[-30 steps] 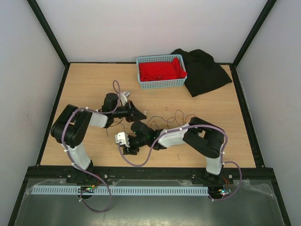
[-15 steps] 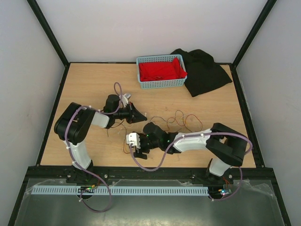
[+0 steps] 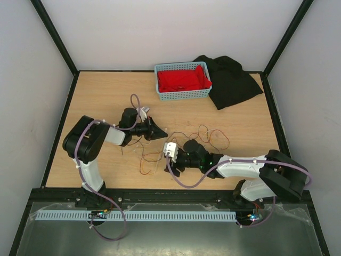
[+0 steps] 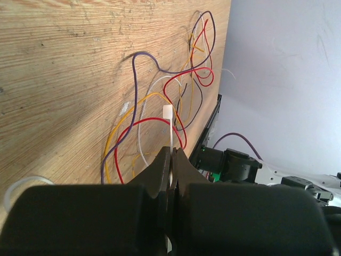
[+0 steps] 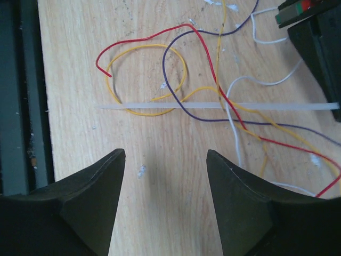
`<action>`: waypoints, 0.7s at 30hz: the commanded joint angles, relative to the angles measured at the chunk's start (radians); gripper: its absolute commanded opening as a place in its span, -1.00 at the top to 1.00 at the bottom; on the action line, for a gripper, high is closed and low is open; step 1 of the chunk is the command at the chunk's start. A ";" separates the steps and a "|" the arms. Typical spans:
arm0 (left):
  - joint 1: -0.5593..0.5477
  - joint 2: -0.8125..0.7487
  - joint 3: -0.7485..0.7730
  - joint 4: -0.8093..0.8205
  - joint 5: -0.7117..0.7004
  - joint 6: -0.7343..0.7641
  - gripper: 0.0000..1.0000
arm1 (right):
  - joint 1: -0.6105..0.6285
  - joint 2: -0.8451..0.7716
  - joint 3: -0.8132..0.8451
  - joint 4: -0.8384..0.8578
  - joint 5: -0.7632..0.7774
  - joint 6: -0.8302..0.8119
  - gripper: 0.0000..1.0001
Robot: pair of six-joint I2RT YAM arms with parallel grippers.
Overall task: Zip-tie the wires
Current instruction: Tie the cable at the center of the board.
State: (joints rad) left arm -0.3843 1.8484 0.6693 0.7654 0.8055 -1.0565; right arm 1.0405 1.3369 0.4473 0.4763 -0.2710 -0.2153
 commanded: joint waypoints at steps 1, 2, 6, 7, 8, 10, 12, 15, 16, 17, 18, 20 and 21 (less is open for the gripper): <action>-0.008 0.014 0.024 0.029 -0.010 0.001 1.00 | -0.008 0.004 -0.016 0.087 -0.088 0.195 -0.42; -0.008 0.014 0.025 0.029 -0.011 0.000 1.00 | -0.009 0.014 -0.020 0.090 -0.099 0.220 -0.37; -0.011 0.012 0.024 0.029 -0.011 0.000 1.00 | -0.009 -0.014 -0.110 0.203 -0.001 0.232 -0.18; -0.011 0.012 0.023 0.029 -0.010 0.000 1.00 | -0.008 -0.037 -0.164 0.291 0.035 0.210 -0.18; -0.011 0.012 0.023 0.028 -0.010 0.000 1.00 | -0.009 -0.058 -0.212 0.374 0.070 0.178 -0.22; -0.012 0.015 0.020 0.028 -0.012 0.000 1.00 | -0.008 -0.077 -0.270 0.483 0.102 0.084 -0.28; -0.012 0.019 0.017 0.027 -0.015 -0.001 1.00 | -0.007 -0.070 -0.263 0.487 0.120 -0.002 -0.34; -0.012 0.025 0.013 0.028 -0.023 0.000 1.00 | 0.001 -0.037 -0.238 0.481 0.128 -0.115 -0.37; -0.013 0.026 0.011 0.027 -0.024 0.001 1.00 | 0.007 -0.025 -0.233 0.492 0.134 -0.163 -0.37; -0.013 0.026 0.010 0.028 -0.025 0.002 1.00 | 0.017 -0.014 -0.231 0.502 0.143 -0.206 -0.38; -0.013 0.026 0.008 0.028 -0.026 0.004 1.00 | 0.032 -0.001 -0.228 0.512 0.159 -0.250 -0.38; -0.013 0.027 0.006 0.028 -0.028 0.007 1.00 | 0.060 0.029 -0.229 0.539 0.194 -0.338 -0.39; -0.013 0.028 0.006 0.027 -0.027 0.008 1.00 | 0.074 0.046 -0.231 0.550 0.211 -0.379 -0.39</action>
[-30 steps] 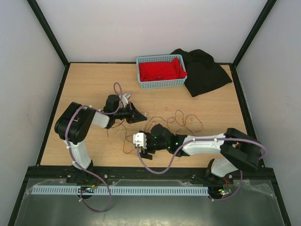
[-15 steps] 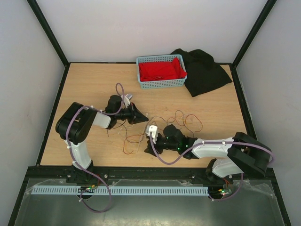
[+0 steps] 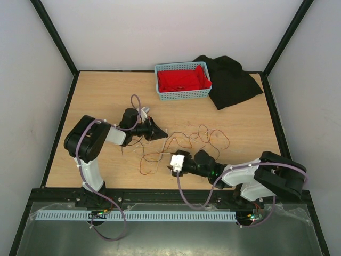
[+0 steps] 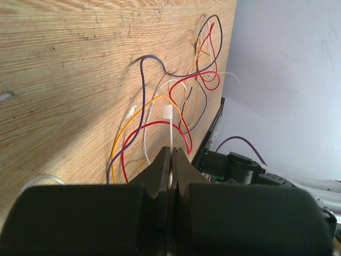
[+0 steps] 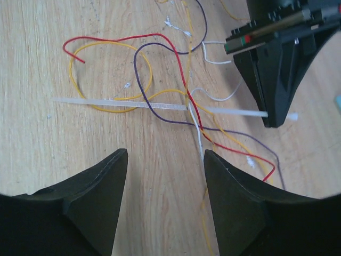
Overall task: Zip-tie the wires
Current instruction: Tie the cable at the center of the board.
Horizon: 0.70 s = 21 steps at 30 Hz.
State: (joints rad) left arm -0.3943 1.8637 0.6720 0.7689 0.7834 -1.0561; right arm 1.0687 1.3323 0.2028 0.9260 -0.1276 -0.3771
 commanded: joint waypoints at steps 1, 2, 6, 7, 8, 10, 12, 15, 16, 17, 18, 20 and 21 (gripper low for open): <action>-0.003 0.015 0.003 0.024 -0.004 0.007 1.00 | 0.060 0.068 0.013 0.116 0.091 -0.256 -0.39; -0.003 0.019 0.005 0.023 -0.004 0.006 1.00 | 0.073 0.085 0.012 0.131 0.107 -0.288 -0.40; -0.003 0.024 0.005 0.024 -0.001 0.004 1.00 | 0.108 0.156 0.003 0.207 0.177 -0.373 -0.40; -0.003 0.025 0.006 0.024 0.000 0.004 1.00 | 0.113 0.173 -0.003 0.234 0.189 -0.393 -0.40; -0.003 0.026 0.006 0.023 0.000 0.005 1.00 | 0.118 0.190 -0.006 0.255 0.200 -0.409 -0.39; -0.003 0.026 0.009 0.024 0.003 0.002 1.00 | 0.125 0.227 -0.004 0.286 0.214 -0.434 -0.39; -0.003 0.027 0.010 0.024 0.005 -0.003 1.00 | 0.130 0.269 0.001 0.313 0.228 -0.458 -0.38; -0.003 0.025 0.009 0.023 0.006 -0.008 1.00 | 0.138 0.329 0.001 0.379 0.247 -0.498 -0.38; -0.003 0.026 0.010 0.024 0.007 -0.008 1.00 | 0.142 0.345 0.003 0.398 0.252 -0.507 -0.38; -0.003 0.025 0.008 0.024 0.007 -0.010 1.00 | 0.145 0.361 0.007 0.407 0.254 -0.515 -0.38; -0.003 0.025 0.009 0.023 0.007 -0.010 1.00 | 0.149 0.375 0.013 0.412 0.255 -0.524 -0.38; -0.003 0.025 0.008 0.023 0.008 -0.013 1.00 | 0.156 0.404 0.025 0.425 0.261 -0.536 -0.38; -0.003 0.025 0.008 0.022 0.007 -0.012 1.00 | 0.159 0.418 0.027 0.440 0.261 -0.539 -0.38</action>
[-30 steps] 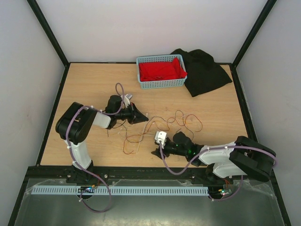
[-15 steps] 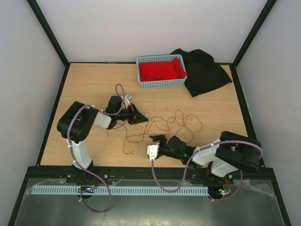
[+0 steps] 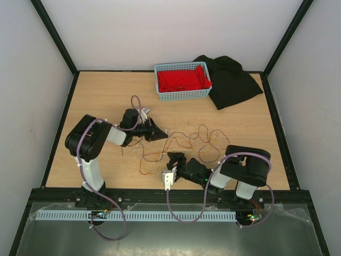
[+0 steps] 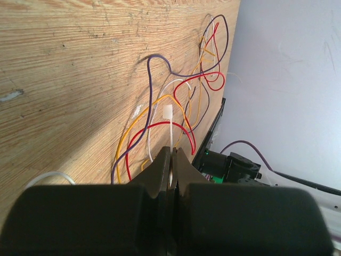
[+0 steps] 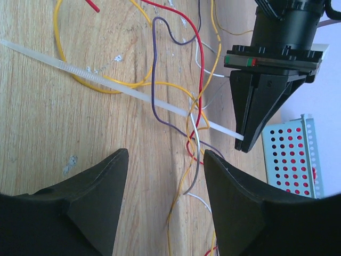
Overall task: Zip-tie the wires
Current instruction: Tie the cable at the center of the board.
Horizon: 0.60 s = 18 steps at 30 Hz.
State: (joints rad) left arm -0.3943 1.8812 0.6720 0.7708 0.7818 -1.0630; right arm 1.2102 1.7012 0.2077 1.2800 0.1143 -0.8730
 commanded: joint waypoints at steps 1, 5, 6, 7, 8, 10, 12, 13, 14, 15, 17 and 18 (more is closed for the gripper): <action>-0.003 0.007 0.008 0.021 0.008 -0.005 1.00 | 0.020 0.063 0.025 0.101 0.021 -0.048 -0.38; -0.003 0.010 0.008 0.020 0.008 -0.006 1.00 | 0.039 0.111 0.052 0.109 0.020 -0.077 -0.38; -0.003 0.011 0.009 0.020 0.008 -0.005 1.00 | 0.045 0.122 0.060 0.116 0.026 -0.081 -0.38; -0.003 0.012 0.009 0.020 0.008 -0.005 1.00 | 0.048 0.135 0.065 0.126 0.029 -0.082 -0.38; -0.003 0.011 0.008 0.021 0.010 -0.006 1.00 | 0.050 0.146 0.071 0.135 0.028 -0.087 -0.38; -0.003 0.009 0.006 0.019 0.008 -0.008 1.00 | 0.054 0.165 0.085 0.138 0.029 -0.095 -0.37; -0.004 0.009 0.005 0.019 0.008 -0.008 1.00 | 0.055 0.182 0.097 0.140 0.028 -0.102 -0.36; -0.004 0.010 0.006 0.020 0.008 -0.009 1.00 | 0.055 0.190 0.101 0.142 0.028 -0.105 -0.35; -0.005 0.009 0.005 0.020 0.008 -0.009 1.00 | 0.055 0.197 0.104 0.144 0.029 -0.106 -0.34; -0.005 0.010 0.006 0.019 0.008 -0.008 1.00 | 0.055 0.204 0.108 0.145 0.029 -0.111 -0.33; -0.005 0.010 0.005 0.020 0.008 -0.010 1.00 | 0.055 0.218 0.113 0.155 0.033 -0.112 -0.32; -0.006 0.010 0.006 0.020 0.008 -0.010 1.00 | 0.056 0.227 0.116 0.165 0.038 -0.112 -0.31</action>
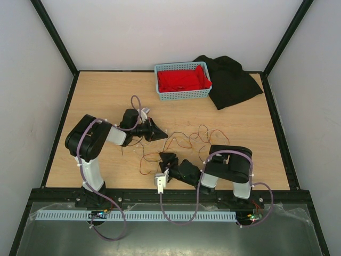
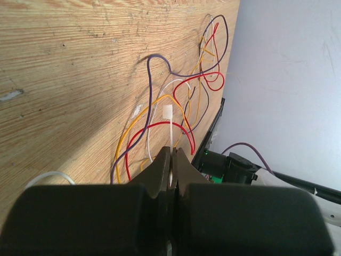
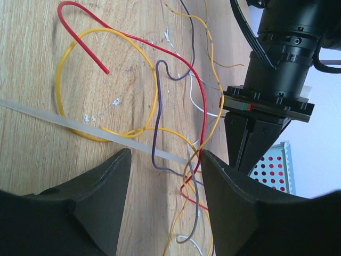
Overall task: Zip-tie the wires
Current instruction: Tie the cable at the center of the board.
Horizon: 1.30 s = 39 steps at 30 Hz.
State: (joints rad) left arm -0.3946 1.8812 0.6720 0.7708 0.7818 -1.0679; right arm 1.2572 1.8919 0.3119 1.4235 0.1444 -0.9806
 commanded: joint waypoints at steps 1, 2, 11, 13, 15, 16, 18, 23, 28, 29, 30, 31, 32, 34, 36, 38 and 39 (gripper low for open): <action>-0.006 0.010 0.006 0.020 0.008 -0.007 1.00 | 0.008 0.048 0.014 0.035 0.011 -0.004 -0.30; -0.006 0.010 0.008 0.019 0.008 -0.007 1.00 | 0.009 0.060 0.015 0.052 0.014 -0.004 -0.29; -0.013 0.012 0.010 0.020 0.005 -0.010 1.00 | 0.009 0.087 0.012 0.130 0.029 0.021 -0.22; -0.013 0.013 0.010 0.021 0.005 -0.010 1.00 | 0.008 0.082 0.011 0.131 0.029 0.033 -0.20; -0.013 0.015 0.009 0.020 0.005 -0.009 1.00 | 0.009 0.075 0.010 0.132 0.028 0.040 -0.18; -0.013 0.014 0.010 0.020 0.005 -0.010 1.00 | 0.009 0.071 0.009 0.133 0.027 0.043 -0.18; -0.015 0.016 0.009 0.020 0.004 -0.010 1.00 | 0.009 0.061 0.010 0.132 0.027 0.051 -0.16; -0.015 0.018 0.010 0.020 0.004 -0.009 1.00 | 0.010 0.030 0.010 0.129 0.017 0.079 -0.14; -0.015 0.018 0.009 0.020 0.004 -0.009 1.00 | 0.012 0.012 0.016 0.124 0.012 0.091 -0.12; -0.015 0.018 0.010 0.021 0.003 -0.009 1.00 | 0.014 0.012 0.018 0.121 0.014 0.090 -0.12; -0.015 0.018 0.009 0.020 0.004 -0.009 1.00 | 0.016 0.014 0.021 0.116 0.016 0.085 -0.11; -0.015 0.018 0.011 0.021 0.005 -0.010 1.00 | 0.018 0.017 0.022 0.115 0.020 0.078 -0.11; -0.015 0.017 0.010 0.020 0.005 -0.010 1.00 | 0.022 0.020 0.024 0.116 0.024 0.074 -0.11; -0.015 0.018 0.010 0.020 0.004 -0.009 1.00 | 0.025 0.025 0.025 0.120 0.027 0.068 -0.11; -0.015 0.019 0.011 0.020 0.005 -0.010 1.00 | 0.028 0.030 0.027 0.122 0.030 0.068 -0.10; -0.015 0.023 0.012 0.021 0.005 -0.010 1.00 | 0.031 0.034 0.029 0.128 0.032 0.068 -0.09; -0.015 0.023 0.013 0.020 0.005 -0.010 1.00 | 0.031 0.035 0.029 0.132 0.033 0.069 -0.09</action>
State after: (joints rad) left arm -0.4057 1.8893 0.6720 0.7715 0.7815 -1.0782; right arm 1.2762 1.9278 0.3241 1.5219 0.1696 -0.9203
